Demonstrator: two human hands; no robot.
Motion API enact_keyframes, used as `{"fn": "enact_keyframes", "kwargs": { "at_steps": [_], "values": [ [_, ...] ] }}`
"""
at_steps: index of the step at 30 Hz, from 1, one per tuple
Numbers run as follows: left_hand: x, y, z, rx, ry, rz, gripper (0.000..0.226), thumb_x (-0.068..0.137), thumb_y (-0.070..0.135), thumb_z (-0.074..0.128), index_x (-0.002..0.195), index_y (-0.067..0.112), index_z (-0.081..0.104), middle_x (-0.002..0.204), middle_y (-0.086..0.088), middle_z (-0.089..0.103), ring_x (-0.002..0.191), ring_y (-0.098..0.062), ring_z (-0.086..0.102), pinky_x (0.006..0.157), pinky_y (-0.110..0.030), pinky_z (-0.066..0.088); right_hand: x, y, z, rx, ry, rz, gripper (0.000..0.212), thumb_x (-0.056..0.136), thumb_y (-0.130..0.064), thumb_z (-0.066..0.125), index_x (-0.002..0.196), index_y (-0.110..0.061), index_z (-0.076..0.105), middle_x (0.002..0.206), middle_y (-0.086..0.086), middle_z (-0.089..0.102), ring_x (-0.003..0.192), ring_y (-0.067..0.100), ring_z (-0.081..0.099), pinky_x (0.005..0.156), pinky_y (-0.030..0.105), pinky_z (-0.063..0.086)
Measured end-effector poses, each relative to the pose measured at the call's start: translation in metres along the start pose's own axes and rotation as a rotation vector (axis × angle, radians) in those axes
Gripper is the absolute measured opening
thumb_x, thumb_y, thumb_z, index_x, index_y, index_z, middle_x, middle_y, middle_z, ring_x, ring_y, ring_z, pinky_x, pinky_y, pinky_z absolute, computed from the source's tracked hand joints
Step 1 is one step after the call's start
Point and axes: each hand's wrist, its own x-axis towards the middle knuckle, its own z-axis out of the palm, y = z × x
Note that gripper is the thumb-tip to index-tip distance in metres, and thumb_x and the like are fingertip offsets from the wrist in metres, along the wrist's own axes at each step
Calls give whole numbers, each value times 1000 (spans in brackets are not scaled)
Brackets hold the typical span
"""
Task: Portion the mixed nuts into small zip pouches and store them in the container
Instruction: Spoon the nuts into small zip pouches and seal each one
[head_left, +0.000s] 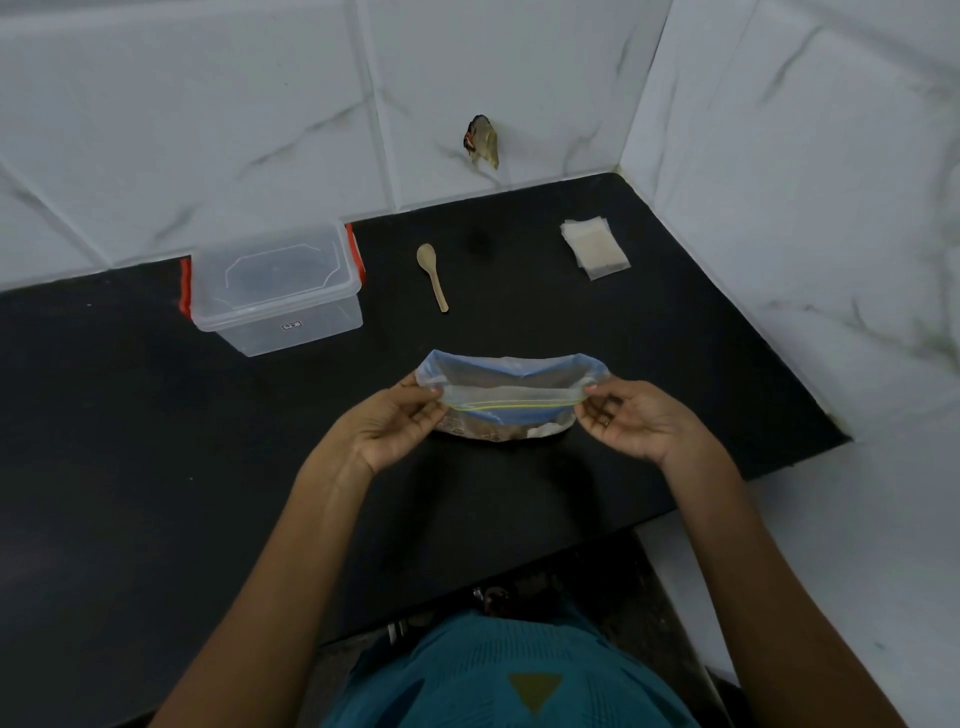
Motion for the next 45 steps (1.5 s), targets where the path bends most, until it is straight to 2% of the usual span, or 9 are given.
{"fn": "enact_keyframes", "kwargs": {
  "at_steps": [5, 10, 18, 23, 27, 31, 35, 39, 45],
  "values": [
    [2, 0, -1, -128, 0, -35, 21, 91, -8, 39, 97, 1, 57, 94, -19, 60, 88, -26, 59, 62, -30, 56, 3, 0, -3, 55, -4, 33, 20, 86, 8, 44, 99, -1, 56, 97, 15, 60, 90, 23, 59, 77, 37, 49],
    [11, -3, -2, -232, 10, -36, 21, 91, -6, 31, 96, -6, 51, 96, -22, 56, 91, -27, 57, 97, -36, 39, 3, 4, 0, 130, -40, 14, 21, 88, 10, 37, 99, 4, 54, 97, 21, 59, 89, 29, 59, 72, 43, 54],
    [13, -6, -8, -218, -52, -14, 28, 73, 8, 55, 101, 6, 57, 97, -11, 59, 95, -21, 58, 84, -36, 48, 9, 11, -1, 231, -54, -37, 35, 65, 1, 42, 99, 1, 53, 100, 22, 58, 93, 32, 57, 77, 41, 48],
    [11, -5, -15, -157, -71, -47, 31, 76, 8, 56, 106, 16, 61, 98, -10, 61, 95, -20, 59, 75, -44, 56, 8, 14, -6, 148, -154, -44, 60, 48, 1, 76, 104, -2, 55, 109, 18, 60, 104, 33, 57, 73, 52, 55],
    [11, -8, -12, -141, -58, -5, 25, 90, 4, 45, 109, 14, 58, 104, -14, 61, 98, -25, 60, 72, -44, 54, 11, 16, -6, 165, -134, -78, 40, 71, -4, 59, 111, -5, 54, 108, 15, 60, 101, 28, 59, 69, 46, 56],
    [11, -12, -6, -174, -35, 50, 20, 95, 2, 39, 102, 8, 57, 101, -15, 60, 92, -24, 60, 66, -35, 56, 10, 17, -8, 16, -85, -126, 13, 86, -7, 55, 98, -9, 58, 100, 10, 62, 96, 22, 61, 68, 35, 58],
    [13, -19, -1, -311, -37, 78, 19, 95, 0, 39, 97, 6, 57, 100, -16, 59, 90, -23, 59, 64, -32, 56, 11, 19, -9, -116, -13, -145, 11, 90, -12, 54, 100, -12, 57, 107, 12, 63, 96, 24, 63, 71, 38, 54],
    [11, -20, 2, -375, -12, 87, 12, 92, 6, 47, 97, 3, 58, 96, -15, 61, 87, -20, 61, 64, -30, 57, 11, 18, -6, 22, -23, -144, 12, 90, -9, 52, 101, -7, 56, 108, 15, 62, 96, 25, 62, 69, 39, 58],
    [6, -17, 2, 61, 69, 106, 33, 82, 15, 63, 114, 15, 53, 102, -9, 58, 94, -18, 57, 76, -31, 52, 5, 18, -4, 67, -121, -97, 19, 87, 2, 48, 103, -7, 57, 101, 12, 63, 96, 21, 61, 70, 34, 56]
  ]
}}
